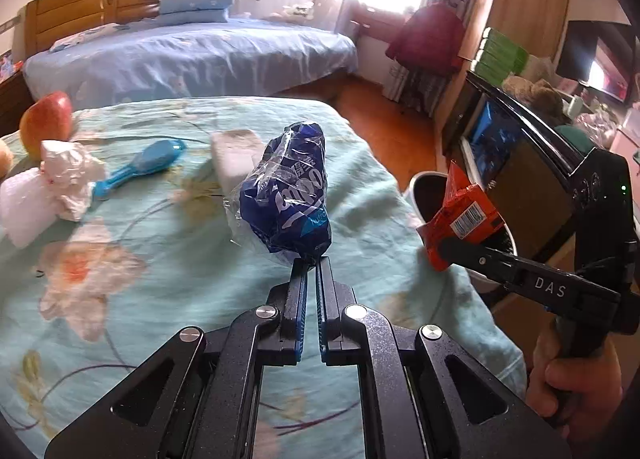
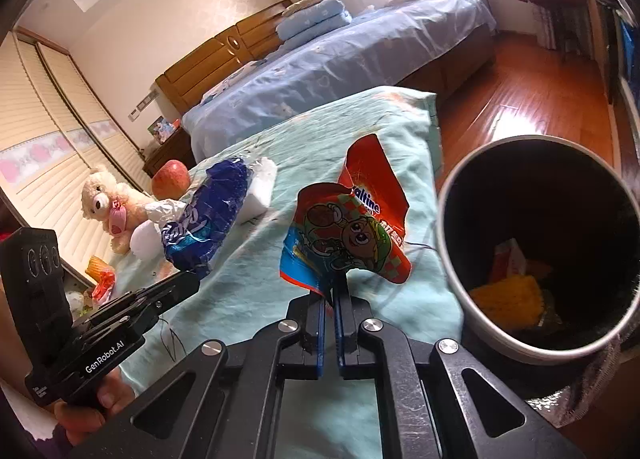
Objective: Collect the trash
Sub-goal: 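Carry the cartoon snack bag and blue plastic bag over the bin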
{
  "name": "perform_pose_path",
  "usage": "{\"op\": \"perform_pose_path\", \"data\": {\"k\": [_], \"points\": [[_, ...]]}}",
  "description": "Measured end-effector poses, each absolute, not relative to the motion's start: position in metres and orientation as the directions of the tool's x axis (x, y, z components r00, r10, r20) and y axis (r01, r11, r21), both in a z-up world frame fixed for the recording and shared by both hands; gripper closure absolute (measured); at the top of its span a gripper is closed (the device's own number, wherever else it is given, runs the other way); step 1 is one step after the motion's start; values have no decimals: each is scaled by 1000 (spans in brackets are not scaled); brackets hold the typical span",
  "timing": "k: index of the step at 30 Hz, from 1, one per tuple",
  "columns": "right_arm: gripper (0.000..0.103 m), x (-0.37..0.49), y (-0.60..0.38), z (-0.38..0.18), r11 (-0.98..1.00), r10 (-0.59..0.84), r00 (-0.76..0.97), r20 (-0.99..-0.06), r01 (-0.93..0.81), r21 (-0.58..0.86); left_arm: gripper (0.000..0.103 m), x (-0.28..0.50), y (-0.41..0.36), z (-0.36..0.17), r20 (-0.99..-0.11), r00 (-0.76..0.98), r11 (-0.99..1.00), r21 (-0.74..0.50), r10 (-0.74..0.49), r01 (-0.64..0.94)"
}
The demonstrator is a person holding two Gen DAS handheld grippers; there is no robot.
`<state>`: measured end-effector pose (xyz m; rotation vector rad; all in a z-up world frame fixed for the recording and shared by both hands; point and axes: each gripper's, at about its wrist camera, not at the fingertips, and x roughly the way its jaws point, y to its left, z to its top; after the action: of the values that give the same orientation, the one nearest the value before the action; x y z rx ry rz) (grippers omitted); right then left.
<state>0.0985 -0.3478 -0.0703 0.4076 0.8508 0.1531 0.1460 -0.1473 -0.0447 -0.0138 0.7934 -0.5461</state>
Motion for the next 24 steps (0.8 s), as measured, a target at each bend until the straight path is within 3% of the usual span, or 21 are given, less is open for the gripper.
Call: {"op": "perform_pose_path", "data": {"k": [24], "points": [[100, 57, -417, -70, 908, 170, 688, -705, 168, 384, 99, 120, -240, -38, -675, 489, 765, -179, -553, 619]]}}
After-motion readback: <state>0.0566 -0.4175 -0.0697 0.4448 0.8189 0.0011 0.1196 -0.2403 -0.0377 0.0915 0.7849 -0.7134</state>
